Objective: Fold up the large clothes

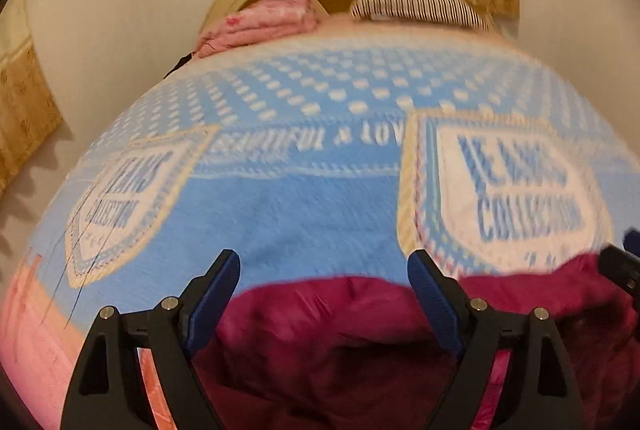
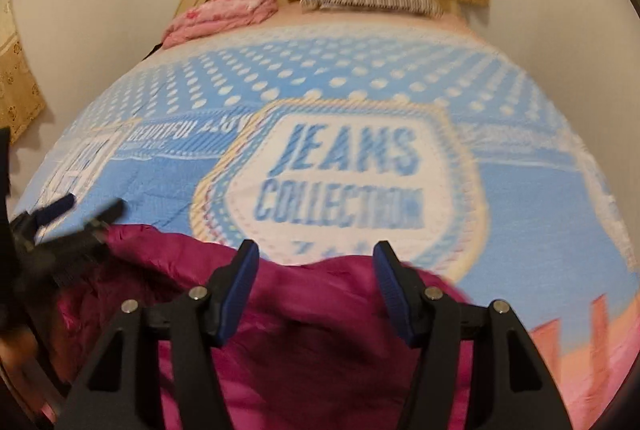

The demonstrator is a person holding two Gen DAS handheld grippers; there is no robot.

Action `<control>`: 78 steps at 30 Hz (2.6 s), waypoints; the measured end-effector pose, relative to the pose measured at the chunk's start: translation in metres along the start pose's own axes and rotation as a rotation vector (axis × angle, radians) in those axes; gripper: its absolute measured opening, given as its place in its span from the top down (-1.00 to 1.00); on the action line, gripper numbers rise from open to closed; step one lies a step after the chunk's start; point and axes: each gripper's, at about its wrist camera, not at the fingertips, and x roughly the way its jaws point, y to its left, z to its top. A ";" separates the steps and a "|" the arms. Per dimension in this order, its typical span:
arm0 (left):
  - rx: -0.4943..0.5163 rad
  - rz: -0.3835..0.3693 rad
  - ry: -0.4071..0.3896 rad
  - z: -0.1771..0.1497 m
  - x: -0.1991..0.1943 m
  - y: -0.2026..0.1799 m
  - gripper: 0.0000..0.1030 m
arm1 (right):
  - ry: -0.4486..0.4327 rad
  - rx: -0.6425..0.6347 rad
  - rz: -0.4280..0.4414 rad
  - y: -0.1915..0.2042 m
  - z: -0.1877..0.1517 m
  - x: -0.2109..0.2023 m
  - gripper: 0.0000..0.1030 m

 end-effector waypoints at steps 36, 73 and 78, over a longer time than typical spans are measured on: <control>0.056 0.045 0.053 -0.052 0.036 -0.022 -0.83 | 0.019 -0.070 -0.065 0.008 -0.058 0.050 -0.23; 0.076 0.077 0.045 -0.051 0.039 -0.025 -0.85 | 0.020 -0.088 -0.085 0.011 -0.059 0.053 -0.24; 0.083 0.068 0.073 -0.045 0.037 -0.023 -0.89 | 0.062 -0.143 -0.128 0.014 -0.051 0.054 -0.51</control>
